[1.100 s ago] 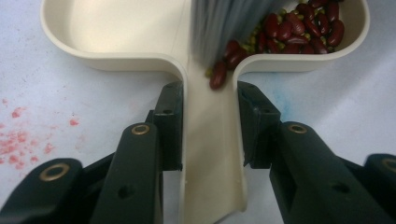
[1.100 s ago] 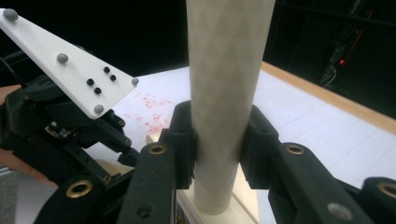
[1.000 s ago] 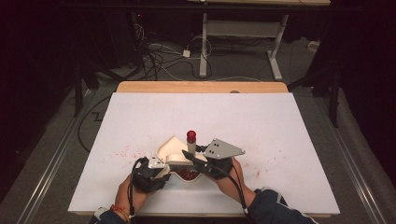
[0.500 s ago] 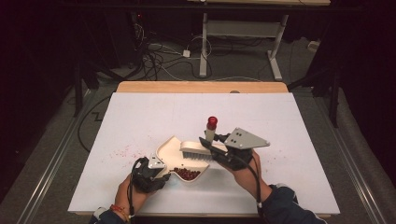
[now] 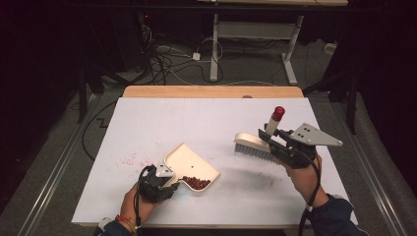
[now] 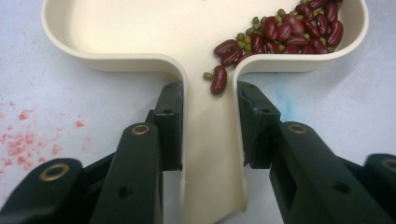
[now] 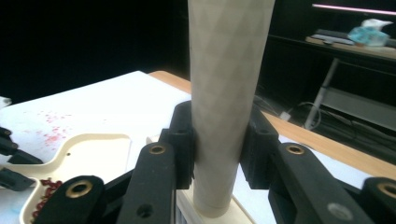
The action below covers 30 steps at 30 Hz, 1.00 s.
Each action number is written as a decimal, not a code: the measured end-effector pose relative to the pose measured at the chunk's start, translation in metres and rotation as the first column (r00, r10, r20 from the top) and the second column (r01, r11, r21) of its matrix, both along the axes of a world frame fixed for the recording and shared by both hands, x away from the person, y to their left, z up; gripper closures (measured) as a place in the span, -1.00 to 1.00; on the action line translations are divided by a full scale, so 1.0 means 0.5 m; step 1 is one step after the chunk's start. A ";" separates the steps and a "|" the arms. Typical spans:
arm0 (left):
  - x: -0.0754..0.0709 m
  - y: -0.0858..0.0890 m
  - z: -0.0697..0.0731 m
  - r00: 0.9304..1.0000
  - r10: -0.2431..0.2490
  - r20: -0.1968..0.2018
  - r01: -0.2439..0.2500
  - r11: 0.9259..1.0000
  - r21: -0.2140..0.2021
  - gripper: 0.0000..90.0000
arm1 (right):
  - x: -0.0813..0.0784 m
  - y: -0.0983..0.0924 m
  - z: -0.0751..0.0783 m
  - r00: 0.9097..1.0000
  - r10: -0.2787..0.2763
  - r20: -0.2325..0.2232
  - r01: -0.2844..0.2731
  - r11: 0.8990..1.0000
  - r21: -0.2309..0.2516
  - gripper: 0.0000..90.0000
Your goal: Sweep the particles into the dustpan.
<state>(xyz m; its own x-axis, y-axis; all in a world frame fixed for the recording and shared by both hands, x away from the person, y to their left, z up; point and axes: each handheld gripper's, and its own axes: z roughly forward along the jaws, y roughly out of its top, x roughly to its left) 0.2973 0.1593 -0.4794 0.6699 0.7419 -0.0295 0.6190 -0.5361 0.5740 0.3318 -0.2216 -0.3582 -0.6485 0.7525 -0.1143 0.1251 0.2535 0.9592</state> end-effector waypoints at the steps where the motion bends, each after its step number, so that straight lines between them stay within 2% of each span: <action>1: 0.000 0.000 0.000 1.000 0.001 0.000 -0.001 1.000 0.001 0.41 | 0.000 -0.010 -0.001 1.000 -0.007 -0.005 0.007 1.000 0.005 0.55; 11: 0.001 0.001 -0.001 1.000 0.003 0.005 -0.003 1.000 0.000 0.42 | -0.003 -0.066 -0.017 0.998 -0.061 -0.030 0.060 0.998 -0.018 0.55; 22: 0.005 0.008 -0.001 1.000 0.013 0.005 -0.013 1.000 -0.003 0.41 | -0.035 -0.113 -0.021 0.997 -0.060 -0.058 0.059 0.998 -0.024 0.55; 30: 0.008 0.014 -0.001 1.000 0.022 0.011 -0.022 1.000 -0.003 0.41 | -0.049 -0.130 -0.031 0.994 -0.062 -0.086 0.059 0.998 -0.035 0.55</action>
<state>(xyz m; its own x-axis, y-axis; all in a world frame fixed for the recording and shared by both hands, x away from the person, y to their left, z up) 0.3013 0.1662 -0.4798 0.6538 0.7563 -0.0243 0.6239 -0.5207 0.5828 0.3073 -0.2864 -0.3739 -0.6102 0.7877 -0.0849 0.2236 0.2740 0.9354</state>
